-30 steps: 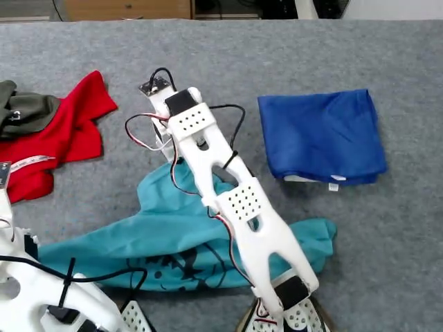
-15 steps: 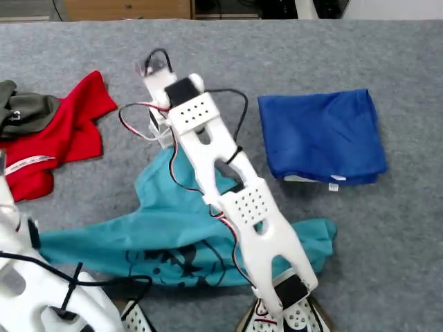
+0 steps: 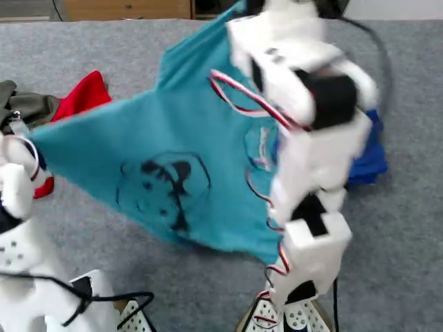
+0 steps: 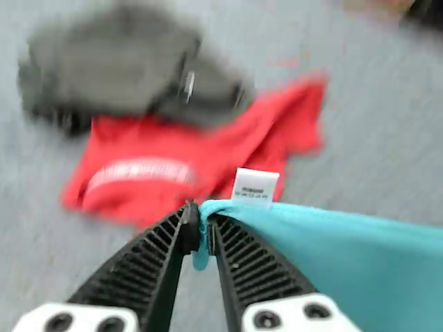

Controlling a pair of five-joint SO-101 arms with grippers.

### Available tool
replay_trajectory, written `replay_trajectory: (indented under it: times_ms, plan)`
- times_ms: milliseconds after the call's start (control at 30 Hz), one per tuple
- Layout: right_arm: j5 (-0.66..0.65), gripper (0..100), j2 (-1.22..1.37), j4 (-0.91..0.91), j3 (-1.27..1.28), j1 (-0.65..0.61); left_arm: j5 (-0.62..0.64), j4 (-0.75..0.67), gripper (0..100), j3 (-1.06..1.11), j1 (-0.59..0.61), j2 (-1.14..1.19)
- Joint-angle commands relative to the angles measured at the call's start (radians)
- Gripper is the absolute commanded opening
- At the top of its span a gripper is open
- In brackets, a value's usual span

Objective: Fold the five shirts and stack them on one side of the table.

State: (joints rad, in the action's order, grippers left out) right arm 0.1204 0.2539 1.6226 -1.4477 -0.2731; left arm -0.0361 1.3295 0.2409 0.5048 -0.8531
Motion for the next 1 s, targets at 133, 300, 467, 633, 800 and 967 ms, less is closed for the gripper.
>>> replay_trajectory:
  times_ms: [133, 300, 467, 633, 800, 967]
  plan:
    - [0.011, 0.1, -0.251, -0.253, -0.041, 0.113, 0.031, 0.132, 2, -0.463, -0.029, -0.002]
    - [0.011, 0.1, -0.341, -0.339, -0.039, 0.114, -0.043, 0.262, 2, -0.641, -0.029, -0.002]
    - [0.011, 0.1, -0.421, -0.341, -0.039, 0.114, -0.107, 0.42, 2, -0.781, -0.029, -0.002]
    - [0.009, 0.1, -0.473, -0.339, -0.039, 0.114, -0.109, 0.433, 2, -0.827, -0.018, -0.013]
    - [0.009, 0.1, -0.452, -0.339, 0.021, 0.114, -0.063, 0.431, 2, -0.821, -0.029, -0.001]
    - [0.009, 0.1, -0.366, -0.361, 0.199, 0.113, -0.052, 0.428, 2, -0.649, -0.058, 0.054]
